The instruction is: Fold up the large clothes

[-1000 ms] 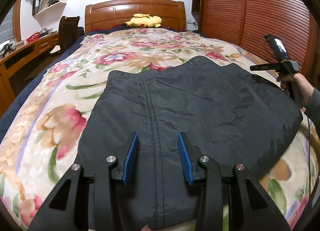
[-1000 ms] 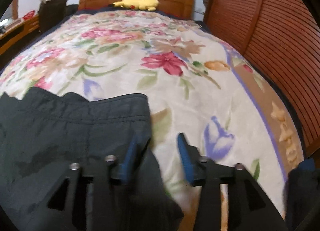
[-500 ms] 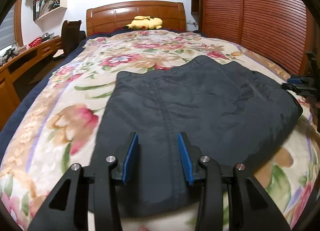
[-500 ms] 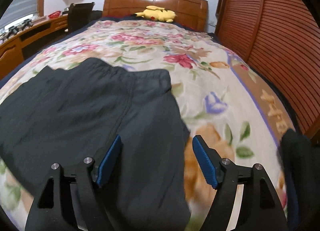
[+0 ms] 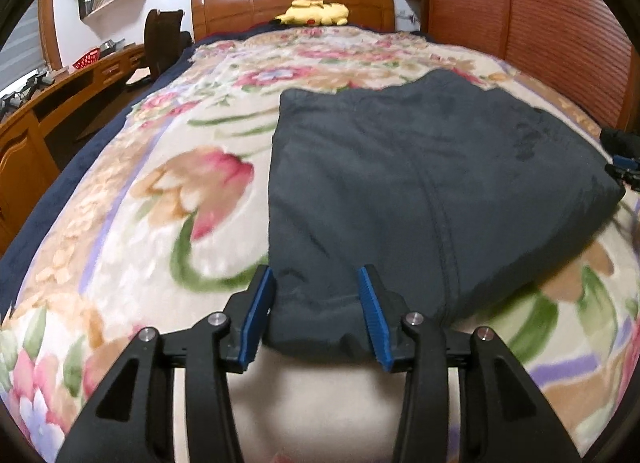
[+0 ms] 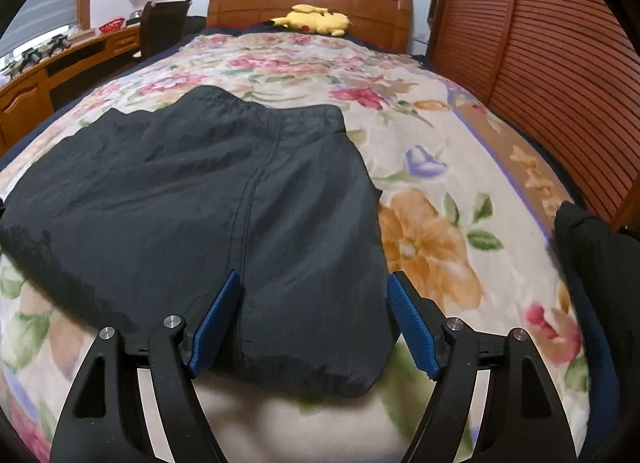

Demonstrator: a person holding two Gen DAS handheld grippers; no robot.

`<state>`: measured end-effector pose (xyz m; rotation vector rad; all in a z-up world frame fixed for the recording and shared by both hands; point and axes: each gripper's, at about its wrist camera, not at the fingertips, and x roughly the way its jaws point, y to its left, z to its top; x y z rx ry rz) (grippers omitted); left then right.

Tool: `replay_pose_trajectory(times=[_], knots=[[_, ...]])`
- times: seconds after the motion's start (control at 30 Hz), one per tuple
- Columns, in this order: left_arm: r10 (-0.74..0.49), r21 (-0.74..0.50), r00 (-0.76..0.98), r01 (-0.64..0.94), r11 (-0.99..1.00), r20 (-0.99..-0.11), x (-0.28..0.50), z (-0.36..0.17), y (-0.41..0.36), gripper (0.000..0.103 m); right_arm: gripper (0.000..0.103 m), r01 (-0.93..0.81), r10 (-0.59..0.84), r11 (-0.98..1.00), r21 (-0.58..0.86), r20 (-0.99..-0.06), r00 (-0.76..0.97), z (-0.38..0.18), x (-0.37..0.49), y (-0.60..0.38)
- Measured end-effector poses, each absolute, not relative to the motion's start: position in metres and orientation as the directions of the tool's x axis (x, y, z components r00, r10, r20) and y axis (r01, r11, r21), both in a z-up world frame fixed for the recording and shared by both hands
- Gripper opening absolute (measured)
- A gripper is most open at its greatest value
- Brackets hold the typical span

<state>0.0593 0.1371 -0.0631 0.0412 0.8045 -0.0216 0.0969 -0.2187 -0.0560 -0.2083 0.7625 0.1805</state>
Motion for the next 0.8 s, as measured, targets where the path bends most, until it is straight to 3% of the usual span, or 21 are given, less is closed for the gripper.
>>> replay_pose_trajectory(times=[0.4,0.8], knots=[[-0.050,-0.035,0.658,0.036,0.999,-0.751,0.065,-0.075,0.146,0.051,0.085,-0.207,0.089,0.975,-0.085,-0.699,0.710,-0.079,0.091,-0.224],[-0.032,-0.009,0.674,0.037,0.999,-0.738,0.060,-0.075,0.142,0.048,0.088,-0.215,0.265,0.963,0.166,-0.740,0.618,-0.096,0.105,-0.253]])
